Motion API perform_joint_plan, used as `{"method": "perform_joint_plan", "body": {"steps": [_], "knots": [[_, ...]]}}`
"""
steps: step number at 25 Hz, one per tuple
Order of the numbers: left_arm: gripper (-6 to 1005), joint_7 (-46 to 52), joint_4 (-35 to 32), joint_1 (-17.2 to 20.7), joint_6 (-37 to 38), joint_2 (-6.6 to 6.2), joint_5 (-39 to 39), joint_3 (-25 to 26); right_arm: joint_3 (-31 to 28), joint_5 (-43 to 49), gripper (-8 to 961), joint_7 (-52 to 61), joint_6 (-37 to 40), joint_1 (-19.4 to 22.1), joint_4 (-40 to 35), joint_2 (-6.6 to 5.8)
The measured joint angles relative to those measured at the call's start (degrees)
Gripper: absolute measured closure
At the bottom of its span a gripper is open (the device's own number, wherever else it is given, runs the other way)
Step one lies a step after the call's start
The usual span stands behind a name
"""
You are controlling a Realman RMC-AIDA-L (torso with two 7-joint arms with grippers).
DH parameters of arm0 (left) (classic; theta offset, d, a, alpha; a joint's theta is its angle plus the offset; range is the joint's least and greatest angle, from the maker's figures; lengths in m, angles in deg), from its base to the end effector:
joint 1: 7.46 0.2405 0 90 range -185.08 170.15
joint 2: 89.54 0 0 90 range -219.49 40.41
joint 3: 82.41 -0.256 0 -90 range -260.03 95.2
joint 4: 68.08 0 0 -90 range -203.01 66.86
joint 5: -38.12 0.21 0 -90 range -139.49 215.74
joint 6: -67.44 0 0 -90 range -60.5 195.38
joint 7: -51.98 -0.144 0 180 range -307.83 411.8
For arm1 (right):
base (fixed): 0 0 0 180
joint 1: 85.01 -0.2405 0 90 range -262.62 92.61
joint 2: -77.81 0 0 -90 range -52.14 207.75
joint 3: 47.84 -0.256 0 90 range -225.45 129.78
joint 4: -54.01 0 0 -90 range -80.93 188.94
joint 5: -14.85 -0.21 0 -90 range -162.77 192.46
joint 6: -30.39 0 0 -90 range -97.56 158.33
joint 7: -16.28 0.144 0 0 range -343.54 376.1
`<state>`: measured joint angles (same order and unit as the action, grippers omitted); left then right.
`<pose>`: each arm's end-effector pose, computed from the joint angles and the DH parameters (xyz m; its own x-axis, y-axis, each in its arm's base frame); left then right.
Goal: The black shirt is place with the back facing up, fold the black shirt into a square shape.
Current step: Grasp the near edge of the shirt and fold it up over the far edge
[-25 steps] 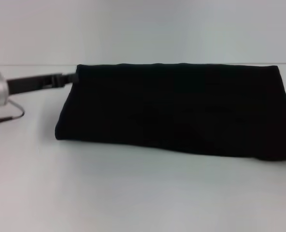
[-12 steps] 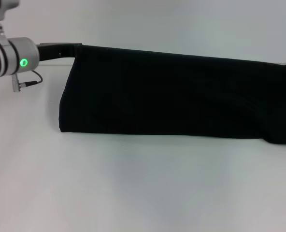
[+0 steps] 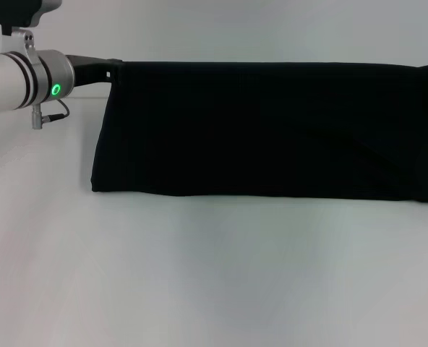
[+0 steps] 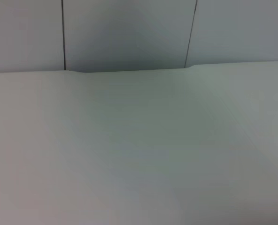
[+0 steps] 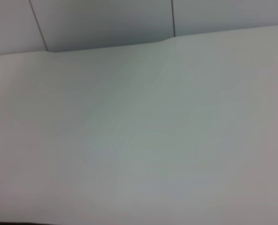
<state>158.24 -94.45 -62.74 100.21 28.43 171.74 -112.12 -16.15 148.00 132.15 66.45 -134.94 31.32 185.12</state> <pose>-0.2249 0.4967 0.0213 0.6860 0.4870 0.5405 0.7170 -0.3259 -0.6162 0.2923 0.4884 0.0959 0.5580 -0.5667 -0.6063 -0.7928 -0.1481 -0.5912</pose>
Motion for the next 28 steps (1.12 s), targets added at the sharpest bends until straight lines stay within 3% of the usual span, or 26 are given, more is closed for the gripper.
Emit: {"method": "perform_joint_plan", "body": {"steps": [16,24,27,28], "knots": [[937,-0.59,1.2,-1.01,-3.84,0.72,-0.34,-0.3,0.1,-0.46,910,-3.3,-6.9,-1.07,3.01,1.56],[934,-0.61,1.26,-1.6,-8.17,1.69,-1.14,-0.34,0.03,-0.43,902,-5.35,-7.99,-1.12,1.52,2.58],[933,-0.59,1.28,-1.65,-10.07,1.83,-2.59,-0.35,0.03,-0.41,815,-5.38,-9.71,-1.12,1.33,2.62],[824,-0.56,1.28,-1.63,-10.45,1.85,-3.07,-0.35,0.03,-0.41,786,-5.38,-10.05,-1.12,1.3,2.6]]}}
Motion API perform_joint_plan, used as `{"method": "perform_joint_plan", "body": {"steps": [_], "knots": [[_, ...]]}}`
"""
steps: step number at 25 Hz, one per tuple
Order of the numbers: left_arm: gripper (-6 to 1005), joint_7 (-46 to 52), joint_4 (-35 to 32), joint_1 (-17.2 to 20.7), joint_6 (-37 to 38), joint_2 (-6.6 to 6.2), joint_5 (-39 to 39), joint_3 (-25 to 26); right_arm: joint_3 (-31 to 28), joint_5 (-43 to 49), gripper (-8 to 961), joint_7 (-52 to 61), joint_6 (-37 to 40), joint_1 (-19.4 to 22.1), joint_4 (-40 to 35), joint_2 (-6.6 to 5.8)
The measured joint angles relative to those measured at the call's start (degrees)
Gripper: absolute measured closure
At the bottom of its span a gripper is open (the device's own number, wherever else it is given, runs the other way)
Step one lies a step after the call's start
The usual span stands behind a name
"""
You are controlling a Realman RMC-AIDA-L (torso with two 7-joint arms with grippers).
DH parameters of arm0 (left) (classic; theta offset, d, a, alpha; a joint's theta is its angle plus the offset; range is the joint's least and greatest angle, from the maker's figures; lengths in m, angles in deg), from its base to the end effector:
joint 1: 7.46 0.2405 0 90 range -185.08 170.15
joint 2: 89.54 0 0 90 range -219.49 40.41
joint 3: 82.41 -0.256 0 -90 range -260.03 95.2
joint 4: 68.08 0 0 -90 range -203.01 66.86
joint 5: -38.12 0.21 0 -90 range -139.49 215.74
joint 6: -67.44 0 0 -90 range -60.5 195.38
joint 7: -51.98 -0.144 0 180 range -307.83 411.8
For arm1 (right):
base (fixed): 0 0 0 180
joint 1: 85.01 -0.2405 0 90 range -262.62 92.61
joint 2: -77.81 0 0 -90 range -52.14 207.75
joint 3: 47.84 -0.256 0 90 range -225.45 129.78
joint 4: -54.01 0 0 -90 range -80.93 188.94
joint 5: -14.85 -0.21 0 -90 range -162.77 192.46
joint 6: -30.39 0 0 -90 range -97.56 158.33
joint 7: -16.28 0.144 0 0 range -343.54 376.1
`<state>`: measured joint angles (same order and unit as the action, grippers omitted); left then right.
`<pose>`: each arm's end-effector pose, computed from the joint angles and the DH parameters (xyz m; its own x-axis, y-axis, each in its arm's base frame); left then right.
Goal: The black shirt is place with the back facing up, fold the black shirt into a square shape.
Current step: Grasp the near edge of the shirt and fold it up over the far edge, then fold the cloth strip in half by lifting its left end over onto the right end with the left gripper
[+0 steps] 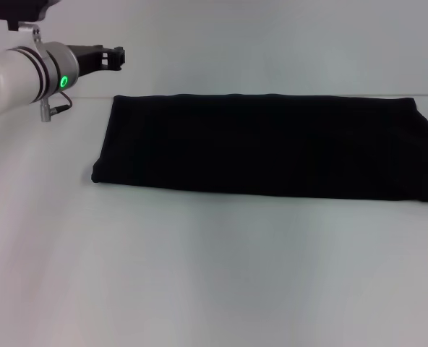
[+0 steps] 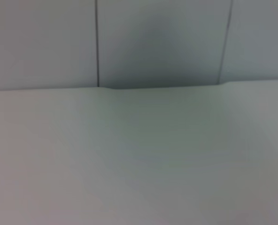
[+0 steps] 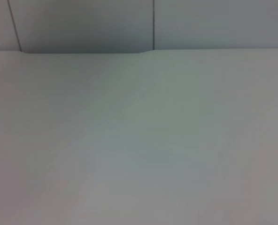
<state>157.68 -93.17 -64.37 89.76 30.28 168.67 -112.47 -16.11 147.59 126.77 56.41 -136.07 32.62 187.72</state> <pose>-0.2189 0.5058 0.0182 0.6683 0.4481 0.5938 0.7250 -0.2133 -0.6549 0.2923 0.4947 0.0845 0.6263 -0.5218 -0.5792 -0.7204 -0.1037 -0.6857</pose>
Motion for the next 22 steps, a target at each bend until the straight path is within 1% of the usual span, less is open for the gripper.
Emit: {"method": "perform_joint_plan", "body": {"steps": [1,2,5,7,8,10,11,12,13,14,17,19,22], "knots": [[716,0.05,-0.02,0.07,-0.22,0.02,-0.38,0.0,0.0,0.02,757,0.03,-0.17,0.0,-0.05,-0.09],[676,0.05,-0.02,0.07,-0.22,0.02,-0.38,0.0,0.0,0.03,728,0.16,-0.16,0.0,-0.13,-0.28],[556,0.29,-0.24,0.73,0.53,-0.24,-2.42,0.11,-0.21,0.0,499,1.05,1.94,0.22,-0.46,-1.2],[488,0.75,-1.33,1.8,5.34,-0.61,-2.77,0.13,-0.26,0.06,398,2.95,5.8,0.72,-0.73,-2.22],[461,1.16,-2.2,2.49,8.3,-0.75,-2.76,0.22,-0.15,0.15,348,4.4,8.27,1.07,-0.88,-2.91],[405,2.2,-4.98,4.39,16.65,-0.98,-2.77,0.1,-0.01,0.26,247,7.5,14.59,2.4,-2.0,-4.22],[377,2.65,-6.34,5.37,20.79,-1.0,-2.75,-0.01,-0.08,0.27,246,8.9,17.55,3.19,-2.82,-4.72],[350,2.93,-8.17,6.6,25.77,-1.03,-2.74,-0.05,-0.18,0.23,246,10.1,20.43,4.11,-3.99,-4.99],[322,3.08,-9.57,7.55,29.02,-1.03,-2.73,-0.1,-0.31,0.19,245,11.43,23.63,5.11,-5.32,-5.18],[322,3.4,-11.06,8.69,32.87,-1.03,-2.66,-0.11,-0.39,0.11,244,12.46,26.55,6.01,-6.66,-5.27],[323,4.15,-14.28,11.76,40.65,-1.06,-2.42,-0.11,-0.67,-0.07,243,15.4,34.63,8.95,-10.42,-5.37],[323,4.42,-16.17,13.92,43.95,-0.94,-2.29,-0.09,-1.21,-0.12,241,15.94,38.37,10.39,-11.56,-5.37],[324,4.96,-18.26,16.68,45.47,-0.55,-1.87,-0.02,-3.16,-0.17,242,15.74,41.25,11.83,-12.0,-5.39]]}}
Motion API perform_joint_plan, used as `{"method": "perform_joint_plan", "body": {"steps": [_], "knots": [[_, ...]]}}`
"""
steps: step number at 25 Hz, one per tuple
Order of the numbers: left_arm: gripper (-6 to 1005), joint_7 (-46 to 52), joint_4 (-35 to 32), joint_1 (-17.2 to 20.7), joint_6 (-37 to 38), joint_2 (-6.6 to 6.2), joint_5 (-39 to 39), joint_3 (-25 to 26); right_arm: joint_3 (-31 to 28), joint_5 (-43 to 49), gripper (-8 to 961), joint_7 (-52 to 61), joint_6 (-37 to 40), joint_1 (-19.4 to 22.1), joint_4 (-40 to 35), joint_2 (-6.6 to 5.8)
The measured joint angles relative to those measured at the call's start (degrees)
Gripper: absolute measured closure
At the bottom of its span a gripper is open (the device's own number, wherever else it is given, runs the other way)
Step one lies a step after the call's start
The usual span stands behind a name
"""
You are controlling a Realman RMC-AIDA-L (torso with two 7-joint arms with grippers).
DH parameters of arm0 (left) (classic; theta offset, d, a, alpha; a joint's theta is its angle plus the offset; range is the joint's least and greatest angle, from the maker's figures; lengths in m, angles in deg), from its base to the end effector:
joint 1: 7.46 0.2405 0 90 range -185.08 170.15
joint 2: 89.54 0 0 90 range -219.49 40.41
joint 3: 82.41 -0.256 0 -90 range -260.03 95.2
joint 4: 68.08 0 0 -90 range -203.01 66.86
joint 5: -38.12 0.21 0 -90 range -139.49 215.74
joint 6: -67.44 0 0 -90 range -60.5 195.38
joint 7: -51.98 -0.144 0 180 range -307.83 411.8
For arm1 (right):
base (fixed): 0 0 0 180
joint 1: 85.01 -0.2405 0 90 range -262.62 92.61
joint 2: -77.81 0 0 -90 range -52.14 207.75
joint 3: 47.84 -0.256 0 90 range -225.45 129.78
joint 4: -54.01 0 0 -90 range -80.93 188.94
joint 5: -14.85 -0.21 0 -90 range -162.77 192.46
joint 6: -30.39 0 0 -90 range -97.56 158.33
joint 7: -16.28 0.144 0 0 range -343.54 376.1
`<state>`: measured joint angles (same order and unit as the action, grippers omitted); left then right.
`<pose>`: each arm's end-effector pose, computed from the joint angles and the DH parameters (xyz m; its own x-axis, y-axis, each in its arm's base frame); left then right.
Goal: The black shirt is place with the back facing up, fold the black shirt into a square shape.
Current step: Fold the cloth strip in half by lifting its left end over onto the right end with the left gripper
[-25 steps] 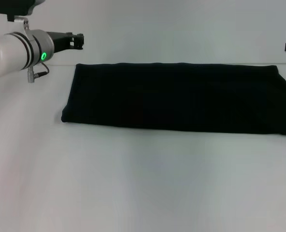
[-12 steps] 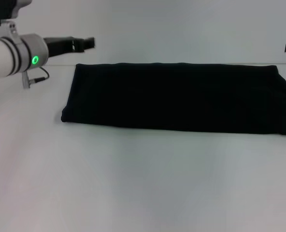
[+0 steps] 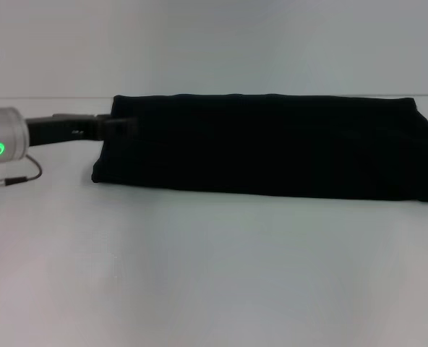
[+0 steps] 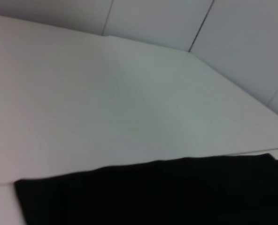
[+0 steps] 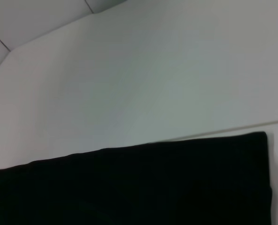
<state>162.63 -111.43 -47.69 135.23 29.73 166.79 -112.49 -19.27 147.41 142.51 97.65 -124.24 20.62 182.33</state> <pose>-0.2589 0.4164 0.0391 0.5731 0.5956 0.5629 0.8144 -0.4906 -0.3099 0.3226 0.4182 0.1236 0.3343 -0.7260 -0.6010 -0.9372 -0.1886 -0.2935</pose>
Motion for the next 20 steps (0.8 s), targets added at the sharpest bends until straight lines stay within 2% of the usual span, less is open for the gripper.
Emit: {"method": "perform_joint_plan", "body": {"steps": [3,10,20], "knots": [[325,0.04,-0.46,2.43,-0.79,0.33,1.38,0.14,-1.47,-0.02,246,-0.16,0.64,0.74,0.0,-0.01],[330,0.09,0.43,3.76,-5.06,1.03,6.34,0.18,-1.24,0.18,250,-0.12,0.95,0.83,0.56,0.37],[335,0.82,5.28,2.92,-10.7,0.98,8.03,-0.05,-0.85,0.41,250,0.35,1.08,0.59,0.69,0.83]]}}
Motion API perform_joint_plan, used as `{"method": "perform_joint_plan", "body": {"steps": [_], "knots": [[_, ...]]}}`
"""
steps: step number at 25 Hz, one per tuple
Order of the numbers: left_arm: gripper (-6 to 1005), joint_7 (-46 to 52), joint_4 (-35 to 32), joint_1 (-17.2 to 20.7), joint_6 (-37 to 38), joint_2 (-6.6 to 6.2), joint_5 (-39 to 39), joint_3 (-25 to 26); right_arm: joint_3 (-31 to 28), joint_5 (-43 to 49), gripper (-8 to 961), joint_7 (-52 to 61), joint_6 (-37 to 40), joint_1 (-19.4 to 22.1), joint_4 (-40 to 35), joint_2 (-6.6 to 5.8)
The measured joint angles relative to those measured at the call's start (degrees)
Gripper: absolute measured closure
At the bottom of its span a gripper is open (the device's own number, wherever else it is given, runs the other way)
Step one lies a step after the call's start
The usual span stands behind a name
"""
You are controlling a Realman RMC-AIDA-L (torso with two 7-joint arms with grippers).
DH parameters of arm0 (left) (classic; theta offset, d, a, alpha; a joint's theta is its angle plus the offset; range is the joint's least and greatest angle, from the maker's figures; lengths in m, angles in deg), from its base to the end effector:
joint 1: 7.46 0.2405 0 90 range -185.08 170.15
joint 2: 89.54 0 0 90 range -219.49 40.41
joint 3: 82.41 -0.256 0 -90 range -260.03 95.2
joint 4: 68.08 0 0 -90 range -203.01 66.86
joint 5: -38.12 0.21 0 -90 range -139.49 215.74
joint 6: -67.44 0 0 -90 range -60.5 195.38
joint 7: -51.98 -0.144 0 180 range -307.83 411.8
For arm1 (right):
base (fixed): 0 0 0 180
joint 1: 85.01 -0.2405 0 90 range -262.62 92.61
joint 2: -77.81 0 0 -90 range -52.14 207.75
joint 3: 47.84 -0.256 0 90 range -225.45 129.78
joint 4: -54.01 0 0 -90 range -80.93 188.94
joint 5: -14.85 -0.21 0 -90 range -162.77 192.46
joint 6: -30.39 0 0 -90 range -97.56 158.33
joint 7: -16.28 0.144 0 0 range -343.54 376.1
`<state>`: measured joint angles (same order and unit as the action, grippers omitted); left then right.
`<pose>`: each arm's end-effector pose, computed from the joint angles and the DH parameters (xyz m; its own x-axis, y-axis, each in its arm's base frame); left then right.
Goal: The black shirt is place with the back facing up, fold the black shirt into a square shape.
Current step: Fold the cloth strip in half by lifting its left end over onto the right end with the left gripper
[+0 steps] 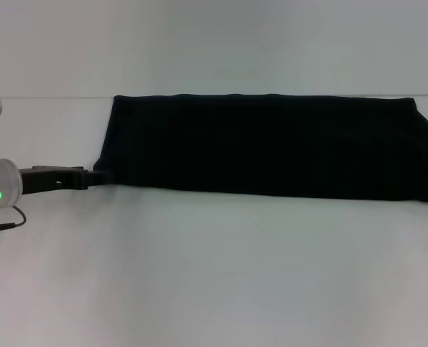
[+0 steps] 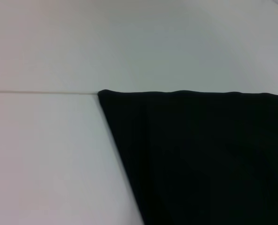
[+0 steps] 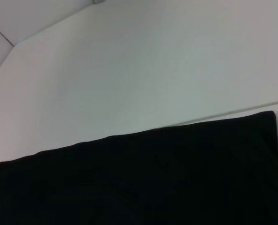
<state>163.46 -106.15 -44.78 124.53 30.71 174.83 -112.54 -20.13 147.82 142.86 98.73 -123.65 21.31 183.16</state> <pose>-0.3135 0.3976 0.0150 0.5238 0.6976 0.4888 0.8420 -0.3372 -0.4211 0.3262 0.4107 0.1130 0.2985 -0.7469 -0.5941 -0.9505 -0.1764 -0.2558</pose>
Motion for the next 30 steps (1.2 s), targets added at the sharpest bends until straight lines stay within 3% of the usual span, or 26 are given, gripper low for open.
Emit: {"method": "perform_joint_plan", "body": {"steps": [21,30], "knots": [[347,-0.12,0.94,-1.55,-2.52,0.51,0.1,-3.53,1.21,0.0,249,0.13,-0.42,0.41,0.0,0.17],[773,0.2,1.07,-1.97,-4.15,0.43,1.23,-3.74,1.16,0.09,249,0.16,-0.41,0.87,0.0,0.35]]}}
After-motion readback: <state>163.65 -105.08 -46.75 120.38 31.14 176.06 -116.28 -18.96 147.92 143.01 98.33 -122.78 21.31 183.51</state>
